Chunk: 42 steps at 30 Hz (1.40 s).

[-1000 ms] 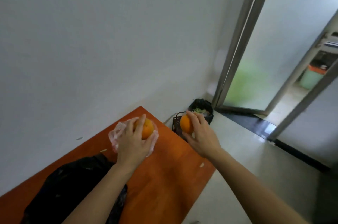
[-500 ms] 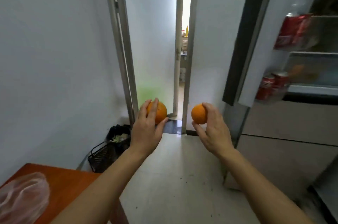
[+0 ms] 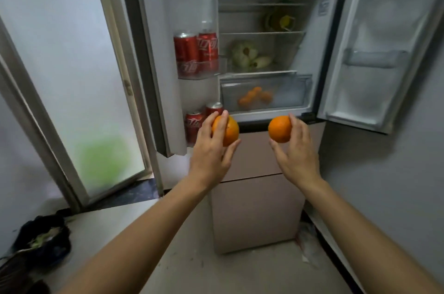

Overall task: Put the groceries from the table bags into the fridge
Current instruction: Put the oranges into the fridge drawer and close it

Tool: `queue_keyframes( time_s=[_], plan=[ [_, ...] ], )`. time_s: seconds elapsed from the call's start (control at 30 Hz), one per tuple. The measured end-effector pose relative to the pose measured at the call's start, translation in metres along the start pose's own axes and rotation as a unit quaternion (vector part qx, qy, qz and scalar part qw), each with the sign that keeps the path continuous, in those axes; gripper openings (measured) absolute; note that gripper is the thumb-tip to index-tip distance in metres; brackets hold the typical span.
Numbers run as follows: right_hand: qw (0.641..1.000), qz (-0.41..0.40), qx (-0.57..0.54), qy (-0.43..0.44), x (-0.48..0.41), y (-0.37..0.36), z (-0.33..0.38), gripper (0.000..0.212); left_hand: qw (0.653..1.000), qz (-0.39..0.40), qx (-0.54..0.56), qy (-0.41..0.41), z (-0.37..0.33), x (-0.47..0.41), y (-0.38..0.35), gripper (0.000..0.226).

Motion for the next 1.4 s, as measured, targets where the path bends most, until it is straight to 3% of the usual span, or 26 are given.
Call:
queue_keyframes(
  time_s=[0.3, 0.67, 0.83, 1.03, 1.17, 1.4],
  plan=[
    [0.998, -0.047, 0.033, -0.006, -0.117, -0.009, -0.091, 0.080, 0.998, -0.022, 0.054, -0.033, -0.011, -0.132, -0.139, 0.068],
    [0.996, -0.042, 0.081, -0.004, -0.292, -0.050, -0.153, 0.076, 0.991, -0.001, 0.122, 0.055, 0.026, -0.311, -0.247, 0.067],
    [0.998, -0.028, 0.056, -0.001, -0.360, -0.079, -0.178, 0.076, 0.989, 0.006, 0.091, 0.113, 0.062, -0.355, -0.286, 0.073],
    [0.995, 0.089, 0.042, 0.007, -0.432, -0.129, -0.205, 0.078, 0.986, 0.067, 0.005, 0.154, 0.106, -0.383, -0.316, 0.079],
    [0.970, 0.237, 0.056, 0.024, -0.474, -0.168, -0.226, 0.078, 0.968, 0.137, -0.068, 0.197, 0.125, -0.399, -0.335, 0.070],
    [0.920, 0.383, 0.080, 0.021, -0.529, -0.202, -0.254, 0.074, 0.925, 0.235, -0.092, 0.286, 0.155, -0.443, -0.352, 0.054]
  ],
)
Point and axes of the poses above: each hand's wrist, its own x-axis away from the middle knuckle, its own y-axis out of the back of the hand, z = x × y, the point moved 4 cm from there along -x, towards the middle knuckle, and after that the axes turned 7 degrees about -x, right-handed, at the moved point
